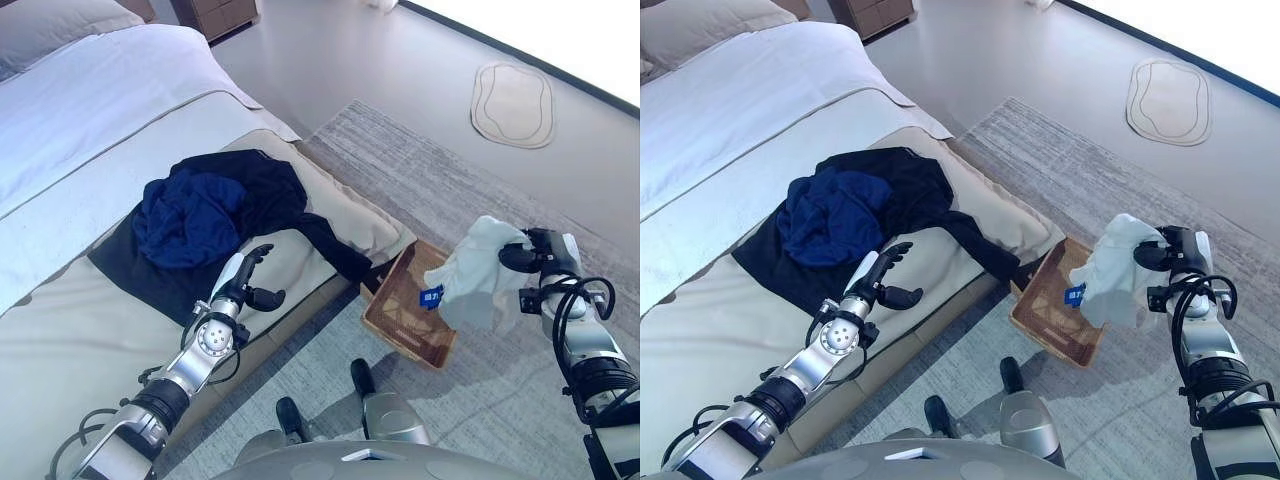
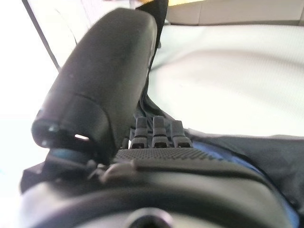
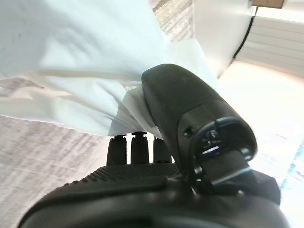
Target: Pick up the clothes from the bed and place them into the basket
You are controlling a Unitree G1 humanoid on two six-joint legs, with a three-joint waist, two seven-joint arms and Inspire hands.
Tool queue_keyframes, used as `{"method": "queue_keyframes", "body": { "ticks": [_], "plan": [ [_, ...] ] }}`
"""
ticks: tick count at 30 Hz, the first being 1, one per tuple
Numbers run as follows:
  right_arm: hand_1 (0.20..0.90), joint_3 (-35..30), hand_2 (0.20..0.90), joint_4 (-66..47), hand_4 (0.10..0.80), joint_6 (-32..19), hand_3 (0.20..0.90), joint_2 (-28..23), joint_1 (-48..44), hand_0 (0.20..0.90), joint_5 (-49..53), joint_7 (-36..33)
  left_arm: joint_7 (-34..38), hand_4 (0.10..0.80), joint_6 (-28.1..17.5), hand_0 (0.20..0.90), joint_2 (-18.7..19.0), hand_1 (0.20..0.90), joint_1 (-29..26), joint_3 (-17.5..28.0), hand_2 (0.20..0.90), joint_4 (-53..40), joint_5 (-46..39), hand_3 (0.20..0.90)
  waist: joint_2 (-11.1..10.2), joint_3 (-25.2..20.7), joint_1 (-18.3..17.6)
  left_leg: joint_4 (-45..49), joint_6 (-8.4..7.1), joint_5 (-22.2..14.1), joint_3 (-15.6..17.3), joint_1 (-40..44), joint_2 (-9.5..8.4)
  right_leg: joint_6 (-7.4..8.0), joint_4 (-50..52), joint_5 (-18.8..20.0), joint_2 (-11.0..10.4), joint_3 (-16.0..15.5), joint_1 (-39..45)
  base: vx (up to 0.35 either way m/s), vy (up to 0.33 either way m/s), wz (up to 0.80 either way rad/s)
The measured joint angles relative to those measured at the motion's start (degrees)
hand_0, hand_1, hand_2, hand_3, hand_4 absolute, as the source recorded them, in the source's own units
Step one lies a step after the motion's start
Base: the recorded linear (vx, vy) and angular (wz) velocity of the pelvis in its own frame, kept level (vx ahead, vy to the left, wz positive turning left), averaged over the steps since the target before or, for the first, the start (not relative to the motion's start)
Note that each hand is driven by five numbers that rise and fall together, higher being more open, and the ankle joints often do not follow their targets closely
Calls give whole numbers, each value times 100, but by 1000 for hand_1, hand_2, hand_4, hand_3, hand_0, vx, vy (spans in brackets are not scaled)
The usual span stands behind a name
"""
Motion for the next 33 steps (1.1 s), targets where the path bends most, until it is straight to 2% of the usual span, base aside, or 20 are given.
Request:
{"method": "queue_keyframes", "body": {
  "ticks": [5, 14, 21, 22, 23, 33],
  "plan": [
    [300, 36, 300, 371, 100, -26, 200, 144, -8, 300, -6, 24, -2, 800, 0, 900, -3, 900, -22, -144, 900, 0, 1, 900, 78, -28, -27, 0, -1, 0, 33, -4, 11, 0, -3, 0, 9, 21, -17, -6, -7, -1],
    [300, 191, 300, 1097, 100, -59, 200, 178, -284, 300, -20, 144, -28, 800, -8, 900, -203, 900, -71, -399, 900, 135, 0, 900, 444, -30, -25, -1, -2, 1, 38, -60, 12, 0, -17, 0, 11, 30, -76, 0, 0, 0],
    [300, 259, 300, 1390, 100, -59, 200, 177, -496, 300, -121, 212, -33, 800, -25, 900, -330, 900, -115, -472, 900, 168, 0, 900, 588, -20, 29, -1, -4, 3, 38, -60, 16, 0, -4, 0, 11, 27, -75, 0, 0, 0],
    [502, 259, 502, 1403, 336, -59, 436, 177, -508, 502, -121, 219, -33, 800, -28, 900, -363, 900, -151, -487, 900, 223, 0, 900, 598, -22, 50, -1, -4, 3, 38, -60, 15, 1, -9, 0, 11, 27, -75, 0, 0, 0],
    [900, 259, 900, 1409, 800, -59, 900, 177, -513, 900, -124, 219, -33, 800, -32, 900, -397, 900, -196, -506, 900, 288, 0, 900, 604, -23, 79, -1, -5, 3, 38, -60, 16, 1, -23, -1, 11, 28, -76, 0, 0, 0],
    [900, 282, 900, 1527, 800, -59, 900, 181, -671, 900, -272, 220, -26, 800, -118, 900, -417, 900, -245, -619, 900, 357, -4, 900, 631, -9, 148, -1, -7, 4, 6, -73, 16, 0, -27, -1, 6, -11, -75, 2, 1, 0]
  ]
}}
